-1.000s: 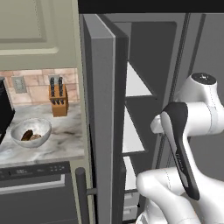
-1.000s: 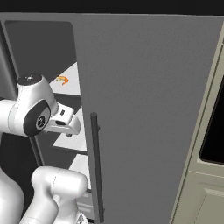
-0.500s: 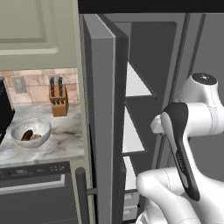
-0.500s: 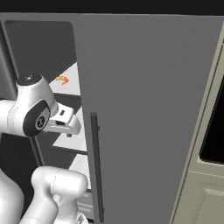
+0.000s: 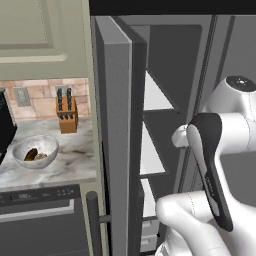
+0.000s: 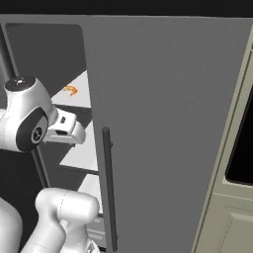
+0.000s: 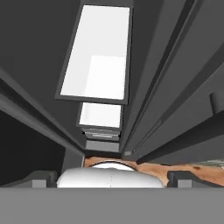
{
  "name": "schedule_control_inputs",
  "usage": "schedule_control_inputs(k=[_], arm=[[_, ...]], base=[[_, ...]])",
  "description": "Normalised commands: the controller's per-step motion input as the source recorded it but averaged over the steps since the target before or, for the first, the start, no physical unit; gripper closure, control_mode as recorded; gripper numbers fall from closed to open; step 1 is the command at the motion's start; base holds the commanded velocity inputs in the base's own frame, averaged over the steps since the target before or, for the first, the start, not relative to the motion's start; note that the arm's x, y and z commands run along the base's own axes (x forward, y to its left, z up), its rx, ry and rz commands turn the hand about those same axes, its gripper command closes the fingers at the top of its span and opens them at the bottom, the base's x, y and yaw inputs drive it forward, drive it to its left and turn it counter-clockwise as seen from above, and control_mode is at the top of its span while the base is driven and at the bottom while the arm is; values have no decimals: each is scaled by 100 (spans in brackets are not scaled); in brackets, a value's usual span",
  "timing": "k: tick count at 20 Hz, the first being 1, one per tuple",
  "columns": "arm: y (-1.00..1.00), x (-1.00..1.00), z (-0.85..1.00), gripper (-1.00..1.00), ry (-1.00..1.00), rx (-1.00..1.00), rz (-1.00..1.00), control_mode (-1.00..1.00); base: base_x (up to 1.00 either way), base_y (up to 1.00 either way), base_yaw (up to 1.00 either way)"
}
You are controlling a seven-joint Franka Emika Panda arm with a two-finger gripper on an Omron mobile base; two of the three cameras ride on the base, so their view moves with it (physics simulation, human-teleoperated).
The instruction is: Take the shrimp, sweet potato, and mushroom from the freezer and place them in the bowl on the counter.
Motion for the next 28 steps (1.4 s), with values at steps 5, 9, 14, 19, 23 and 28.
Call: schedule_control_inputs(k=[5,9,14,19,23,28], arm=[[0,0,37,-100,-10,0,6,-100],[1,0,30,-100,-10,0,3,-100],[24,0,11,-100,-7,0,3,-100],[18,11,8,-100,0,0,1,-100],[6,41,10,-100,0,1,1,-100],[9,39,8,-100,0,0,1,-100]], base=[[0,0,0],[0,0,0],[0,0,0],[0,0,0],[0,0,0],[0,0,0]])
